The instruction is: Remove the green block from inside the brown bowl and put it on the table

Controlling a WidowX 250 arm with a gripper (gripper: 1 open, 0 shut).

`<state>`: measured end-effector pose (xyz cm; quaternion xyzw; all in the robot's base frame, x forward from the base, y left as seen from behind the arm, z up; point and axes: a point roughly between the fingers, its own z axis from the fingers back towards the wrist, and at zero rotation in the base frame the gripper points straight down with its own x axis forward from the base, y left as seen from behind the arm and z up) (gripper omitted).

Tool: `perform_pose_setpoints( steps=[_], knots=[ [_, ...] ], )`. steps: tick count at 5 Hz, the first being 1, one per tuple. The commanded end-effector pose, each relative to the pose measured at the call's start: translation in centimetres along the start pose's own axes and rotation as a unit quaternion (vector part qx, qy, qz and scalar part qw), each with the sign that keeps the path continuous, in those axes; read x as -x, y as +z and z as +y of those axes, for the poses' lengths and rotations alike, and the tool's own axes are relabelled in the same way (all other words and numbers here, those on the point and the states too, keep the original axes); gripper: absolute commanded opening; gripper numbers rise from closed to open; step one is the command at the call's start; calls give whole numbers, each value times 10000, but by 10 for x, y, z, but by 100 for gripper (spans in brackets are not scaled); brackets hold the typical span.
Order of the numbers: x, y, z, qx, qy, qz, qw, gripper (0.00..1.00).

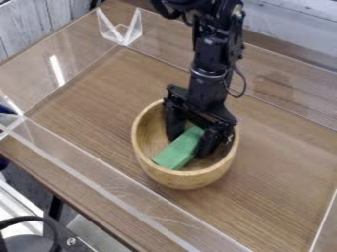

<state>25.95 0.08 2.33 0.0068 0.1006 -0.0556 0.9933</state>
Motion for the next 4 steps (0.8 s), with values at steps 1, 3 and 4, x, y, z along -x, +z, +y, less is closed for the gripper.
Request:
perform_pose_setpoints(
  steps=[1,3,4],
  knots=[
    [-9,-8,1,-24,-74,-126,9999,100],
    [-10,-11,2,-25,-64,-128,9999,0],
    [-9,-5,3,-25,-48,-171,9998,0]
  ],
)
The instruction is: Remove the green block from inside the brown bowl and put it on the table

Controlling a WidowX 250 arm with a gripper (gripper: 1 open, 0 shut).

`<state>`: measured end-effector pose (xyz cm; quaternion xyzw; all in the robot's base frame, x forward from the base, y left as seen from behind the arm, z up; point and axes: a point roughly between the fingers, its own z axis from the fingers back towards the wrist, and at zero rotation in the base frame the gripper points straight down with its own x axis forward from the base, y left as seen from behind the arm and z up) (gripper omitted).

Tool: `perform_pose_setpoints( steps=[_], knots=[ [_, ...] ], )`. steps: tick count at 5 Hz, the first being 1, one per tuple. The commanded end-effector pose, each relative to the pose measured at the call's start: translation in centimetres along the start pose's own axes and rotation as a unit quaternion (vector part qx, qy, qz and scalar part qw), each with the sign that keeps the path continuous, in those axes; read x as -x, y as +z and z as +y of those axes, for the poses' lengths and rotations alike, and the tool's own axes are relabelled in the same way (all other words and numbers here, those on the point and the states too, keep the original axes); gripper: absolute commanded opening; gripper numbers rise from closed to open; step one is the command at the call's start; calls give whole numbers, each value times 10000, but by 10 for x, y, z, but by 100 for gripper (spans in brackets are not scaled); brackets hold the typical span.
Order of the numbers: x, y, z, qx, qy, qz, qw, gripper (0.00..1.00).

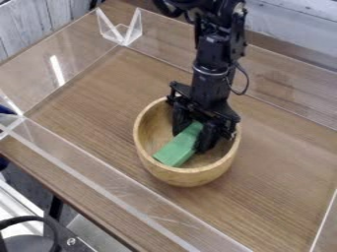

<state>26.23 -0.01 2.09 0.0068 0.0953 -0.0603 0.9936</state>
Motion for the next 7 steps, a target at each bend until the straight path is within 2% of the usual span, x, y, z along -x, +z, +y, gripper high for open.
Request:
perform_pose_setpoints(
  steps=[1,6,7],
  knots=[
    [-5,2,5,-19,14,-161,9999,0],
    [0,34,11,-33,98,-412,9991,0],
    [2,46,13,-42,125,-510,9986,0]
  ],
)
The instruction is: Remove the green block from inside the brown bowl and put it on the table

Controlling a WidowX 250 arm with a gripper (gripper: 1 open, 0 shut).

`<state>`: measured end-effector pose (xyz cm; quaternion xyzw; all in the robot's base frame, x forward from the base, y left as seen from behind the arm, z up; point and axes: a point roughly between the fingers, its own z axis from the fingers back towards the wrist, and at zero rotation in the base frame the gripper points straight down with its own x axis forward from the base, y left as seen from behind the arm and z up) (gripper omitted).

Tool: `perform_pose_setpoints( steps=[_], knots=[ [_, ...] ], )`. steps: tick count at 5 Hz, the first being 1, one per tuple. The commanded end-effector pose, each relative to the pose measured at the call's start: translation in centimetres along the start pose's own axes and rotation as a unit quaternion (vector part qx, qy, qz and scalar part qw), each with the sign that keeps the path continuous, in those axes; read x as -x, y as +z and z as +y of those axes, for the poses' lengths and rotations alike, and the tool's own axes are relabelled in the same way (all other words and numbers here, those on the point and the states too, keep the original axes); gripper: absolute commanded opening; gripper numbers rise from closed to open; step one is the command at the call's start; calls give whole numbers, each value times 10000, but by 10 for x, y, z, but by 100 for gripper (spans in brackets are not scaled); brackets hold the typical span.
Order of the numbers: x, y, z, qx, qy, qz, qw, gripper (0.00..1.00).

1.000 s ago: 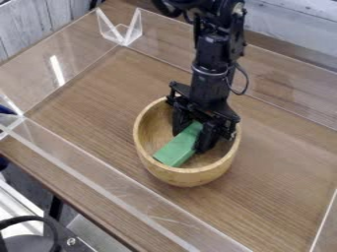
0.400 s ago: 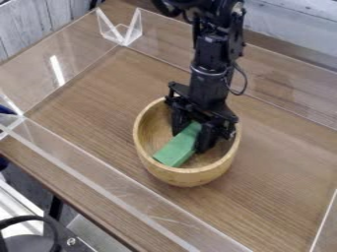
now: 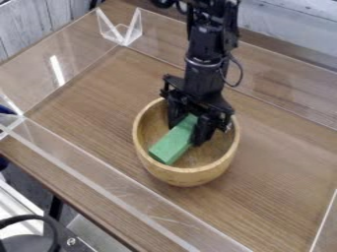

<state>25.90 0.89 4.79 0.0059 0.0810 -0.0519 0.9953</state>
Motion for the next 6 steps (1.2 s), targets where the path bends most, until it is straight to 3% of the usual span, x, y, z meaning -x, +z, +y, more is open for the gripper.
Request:
perform_pose_setpoints(
  steps=[1,2,3,4,5,6],
  knots=[
    [-8,33,8,-48,73,-469,9989,0],
    [-8,56,16,-63,162,-684,9975,0],
    [-14,81,40,-92,410,-908,9950,0],
    [-18,89,80,-78,715,-986,9925,0],
    [-20,81,114,-106,904,-936,9914,0],
    [-20,65,123,-140,942,-838,9919,0]
  ],
)
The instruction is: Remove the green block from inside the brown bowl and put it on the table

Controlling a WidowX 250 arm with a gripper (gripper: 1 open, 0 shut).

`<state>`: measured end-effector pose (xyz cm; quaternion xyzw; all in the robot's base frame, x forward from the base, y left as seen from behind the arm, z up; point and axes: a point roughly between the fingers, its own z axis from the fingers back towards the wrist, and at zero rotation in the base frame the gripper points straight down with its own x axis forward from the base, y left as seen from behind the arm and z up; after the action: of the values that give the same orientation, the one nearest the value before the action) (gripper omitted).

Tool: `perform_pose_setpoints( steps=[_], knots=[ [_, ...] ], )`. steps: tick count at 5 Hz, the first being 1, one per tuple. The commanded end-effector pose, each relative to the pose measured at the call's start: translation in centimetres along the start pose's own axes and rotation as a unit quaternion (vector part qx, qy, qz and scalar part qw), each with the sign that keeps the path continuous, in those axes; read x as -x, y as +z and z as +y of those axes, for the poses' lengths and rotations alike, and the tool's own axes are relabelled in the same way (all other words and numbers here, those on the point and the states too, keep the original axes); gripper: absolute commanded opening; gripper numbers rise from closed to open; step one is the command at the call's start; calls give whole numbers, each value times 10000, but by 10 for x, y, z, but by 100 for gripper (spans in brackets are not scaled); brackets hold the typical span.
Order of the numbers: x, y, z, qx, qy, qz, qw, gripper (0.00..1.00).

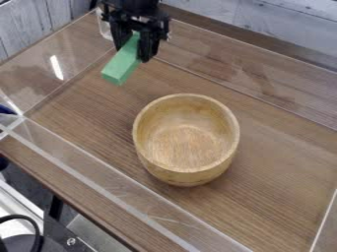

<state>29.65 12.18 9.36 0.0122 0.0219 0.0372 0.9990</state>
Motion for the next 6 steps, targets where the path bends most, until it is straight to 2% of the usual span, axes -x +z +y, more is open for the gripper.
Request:
perform_pose_setpoints(
  steps=[1,2,3,6],
  knots=[
    [-7,-2,13,-139,53,-158,9998,0],
    [-8,-20,16,-175,16,-29,9998,0],
    [-9,-33,20,-206,17,29,9998,0],
    [-6,-45,29,-190,123,125,9997,0]
  ],
)
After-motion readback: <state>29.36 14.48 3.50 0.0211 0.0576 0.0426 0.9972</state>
